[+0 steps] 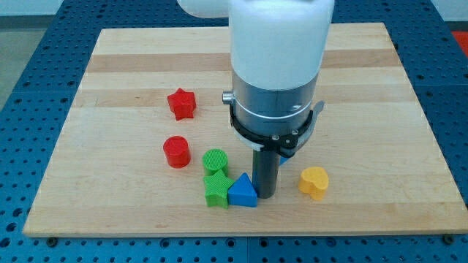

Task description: Move the blue cube to the top of the green star

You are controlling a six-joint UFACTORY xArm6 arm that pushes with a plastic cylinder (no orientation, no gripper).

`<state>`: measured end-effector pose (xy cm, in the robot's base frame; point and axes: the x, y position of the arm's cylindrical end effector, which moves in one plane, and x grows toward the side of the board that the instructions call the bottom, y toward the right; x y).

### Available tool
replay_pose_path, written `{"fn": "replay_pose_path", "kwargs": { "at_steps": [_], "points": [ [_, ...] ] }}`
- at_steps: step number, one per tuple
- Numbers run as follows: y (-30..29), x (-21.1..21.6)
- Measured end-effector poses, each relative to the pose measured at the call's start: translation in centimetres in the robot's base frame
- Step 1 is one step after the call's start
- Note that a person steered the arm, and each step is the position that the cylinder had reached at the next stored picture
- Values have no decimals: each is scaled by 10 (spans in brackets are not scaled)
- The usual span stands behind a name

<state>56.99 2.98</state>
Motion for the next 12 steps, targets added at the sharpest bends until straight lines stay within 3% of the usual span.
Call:
{"fn": "replay_pose_path", "kwargs": {
  "at_steps": [2, 5, 8, 12],
  "points": [
    [92, -27],
    [50, -61],
    [-31, -39],
    [11, -34]
  ]
}}
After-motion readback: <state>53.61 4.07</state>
